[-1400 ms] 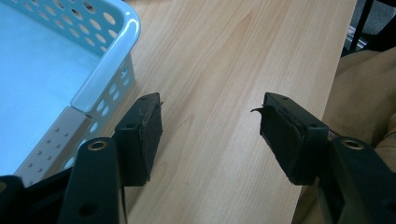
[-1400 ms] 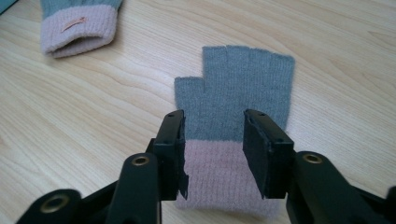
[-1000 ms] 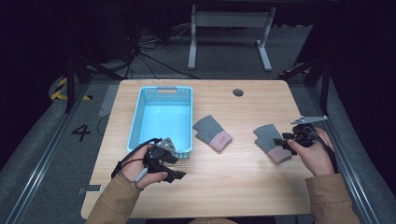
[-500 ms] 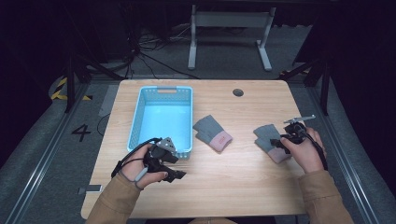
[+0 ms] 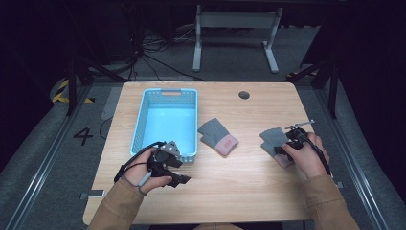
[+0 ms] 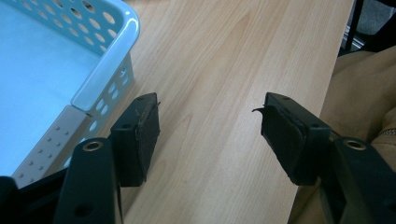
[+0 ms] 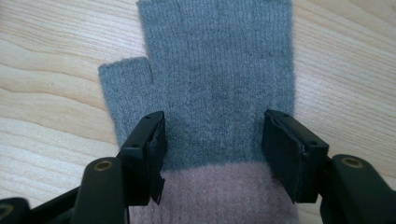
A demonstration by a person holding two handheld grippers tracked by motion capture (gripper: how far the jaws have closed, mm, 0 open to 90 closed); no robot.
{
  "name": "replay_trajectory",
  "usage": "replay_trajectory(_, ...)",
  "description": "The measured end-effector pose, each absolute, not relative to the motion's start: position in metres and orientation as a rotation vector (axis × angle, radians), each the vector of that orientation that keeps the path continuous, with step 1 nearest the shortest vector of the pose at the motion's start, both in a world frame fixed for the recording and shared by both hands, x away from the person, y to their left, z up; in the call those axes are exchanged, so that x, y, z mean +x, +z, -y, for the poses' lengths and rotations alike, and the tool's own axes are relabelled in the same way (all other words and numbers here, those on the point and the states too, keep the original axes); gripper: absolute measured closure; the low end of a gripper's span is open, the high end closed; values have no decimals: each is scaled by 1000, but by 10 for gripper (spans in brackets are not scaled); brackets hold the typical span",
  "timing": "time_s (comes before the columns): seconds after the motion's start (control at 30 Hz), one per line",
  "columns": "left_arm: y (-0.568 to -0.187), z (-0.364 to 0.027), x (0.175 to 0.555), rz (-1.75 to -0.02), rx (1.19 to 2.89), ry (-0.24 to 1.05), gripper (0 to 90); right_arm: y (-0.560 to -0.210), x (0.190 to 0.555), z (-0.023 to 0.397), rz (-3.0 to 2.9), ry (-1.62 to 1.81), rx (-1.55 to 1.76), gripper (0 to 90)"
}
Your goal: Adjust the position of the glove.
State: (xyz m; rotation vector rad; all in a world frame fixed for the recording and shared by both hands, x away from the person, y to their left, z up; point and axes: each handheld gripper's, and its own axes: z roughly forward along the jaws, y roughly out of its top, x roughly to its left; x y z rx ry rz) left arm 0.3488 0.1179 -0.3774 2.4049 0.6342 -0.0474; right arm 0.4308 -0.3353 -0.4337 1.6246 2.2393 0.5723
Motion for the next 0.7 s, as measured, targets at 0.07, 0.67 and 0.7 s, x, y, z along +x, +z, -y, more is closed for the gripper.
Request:
replay_trajectory(0.07,-377,-118,349,-635,2406,-45,379,-434,432,335,-2242,566,1625,414)
replay_trajectory(0.67,-377,-119,350,-637,2398,-46,379,-428,430,339,-2242,612,1585,772)
replay_trajectory(0.7,-377,-119,350,-639,2395,-46,380,-426,429,339,-2240,627,1576,772)
